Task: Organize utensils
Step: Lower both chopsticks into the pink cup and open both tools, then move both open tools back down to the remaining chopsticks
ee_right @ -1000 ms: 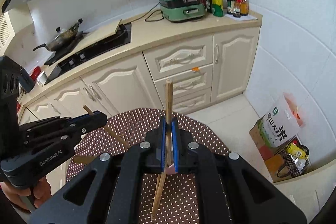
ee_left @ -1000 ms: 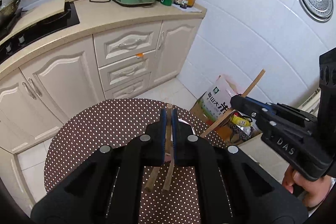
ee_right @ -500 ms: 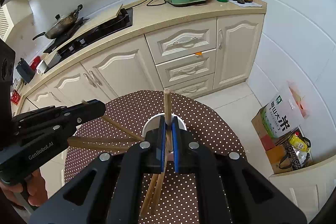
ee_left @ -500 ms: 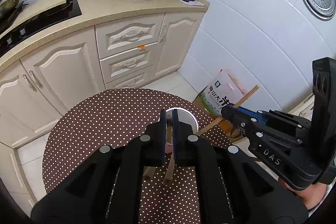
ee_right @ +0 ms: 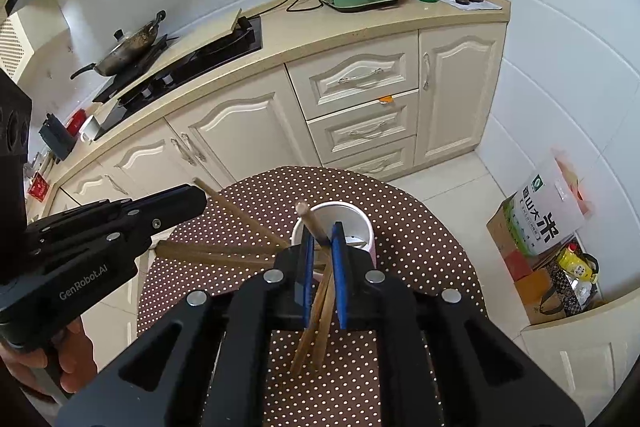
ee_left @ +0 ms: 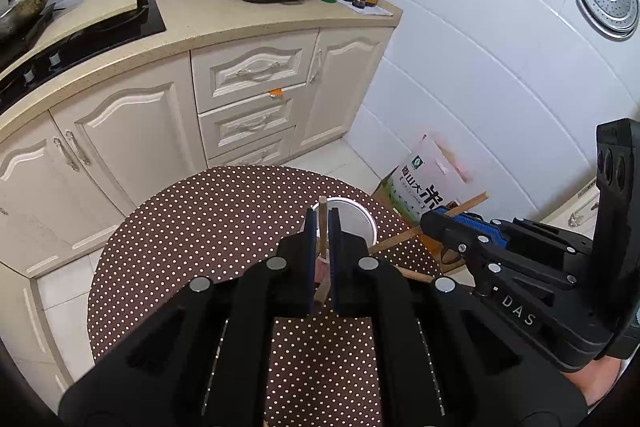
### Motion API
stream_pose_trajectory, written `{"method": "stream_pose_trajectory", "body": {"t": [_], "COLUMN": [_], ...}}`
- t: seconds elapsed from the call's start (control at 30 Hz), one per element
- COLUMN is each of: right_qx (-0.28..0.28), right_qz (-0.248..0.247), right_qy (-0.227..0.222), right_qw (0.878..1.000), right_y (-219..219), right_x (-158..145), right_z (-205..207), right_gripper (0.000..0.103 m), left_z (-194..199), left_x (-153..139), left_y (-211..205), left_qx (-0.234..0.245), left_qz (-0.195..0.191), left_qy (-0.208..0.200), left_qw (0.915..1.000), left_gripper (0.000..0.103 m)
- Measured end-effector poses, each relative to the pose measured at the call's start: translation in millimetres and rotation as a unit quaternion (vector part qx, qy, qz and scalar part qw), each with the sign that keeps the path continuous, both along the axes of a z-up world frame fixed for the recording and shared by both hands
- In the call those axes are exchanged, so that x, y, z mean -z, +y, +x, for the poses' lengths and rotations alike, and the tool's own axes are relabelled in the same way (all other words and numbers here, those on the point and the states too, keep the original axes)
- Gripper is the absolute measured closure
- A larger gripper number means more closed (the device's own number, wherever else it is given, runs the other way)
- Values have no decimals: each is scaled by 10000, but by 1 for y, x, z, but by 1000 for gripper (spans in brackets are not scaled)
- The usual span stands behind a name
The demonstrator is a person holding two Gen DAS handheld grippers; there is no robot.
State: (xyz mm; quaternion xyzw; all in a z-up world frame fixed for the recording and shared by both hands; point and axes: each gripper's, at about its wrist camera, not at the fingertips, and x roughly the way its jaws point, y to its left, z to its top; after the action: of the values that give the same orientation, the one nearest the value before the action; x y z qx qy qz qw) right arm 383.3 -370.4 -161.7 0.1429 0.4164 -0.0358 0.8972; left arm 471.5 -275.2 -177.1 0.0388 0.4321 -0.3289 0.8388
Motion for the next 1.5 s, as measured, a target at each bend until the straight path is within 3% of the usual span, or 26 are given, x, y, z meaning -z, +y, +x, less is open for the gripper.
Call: {"method": "stream_pose_trajectory", "body": {"t": [0.33, 0.53, 0.57, 0.63, 0.67, 0.83, 1.1, 1.3, 1.5], "right_qx": [-64, -10, -18, -42, -60, -148, -401, -640, -929], "right_qz": [0, -208, -236, -274, -296, -351, -411, -349, -194], "right_qy": [-303, -638, -697, -774, -822, -952, -980, -853, -584], "right_qw": [9995, 9977, 9973, 9966, 9962, 9947, 9935, 9937, 9938], "right_y": [18, 36, 41, 47, 51, 71, 106, 131, 154], "right_x": [-19, -37, -41, -45, -47, -54, -57, -46, -25], "right_z": [-21, -40, -43, -49, -52, -68, -90, -99, -97], "right_gripper": [76, 74, 74, 74, 74, 72, 69, 69, 69], "left_z": [-24, -43, -46, -53, -58, -74, -98, -109, -104], "left_x": [-22, -34, -37, -41, -43, -50, -51, -37, -9], "left_y": [27, 52, 58, 69, 76, 102, 137, 169, 210], "left_qx": [-278, -503, -557, -698, -760, -907, -1104, -1333, -1722], "left_qz": [-34, -17, -16, -44, -96, -152, -236, -161, -177], "left_qy": [-321, -521, -554, -645, -703, -788, -839, -686, -254], "left_qw": [9991, 9974, 9969, 9955, 9946, 9926, 9901, 9886, 9846], "left_gripper": [96, 96, 92, 70, 53, 50, 37, 35, 35]}}
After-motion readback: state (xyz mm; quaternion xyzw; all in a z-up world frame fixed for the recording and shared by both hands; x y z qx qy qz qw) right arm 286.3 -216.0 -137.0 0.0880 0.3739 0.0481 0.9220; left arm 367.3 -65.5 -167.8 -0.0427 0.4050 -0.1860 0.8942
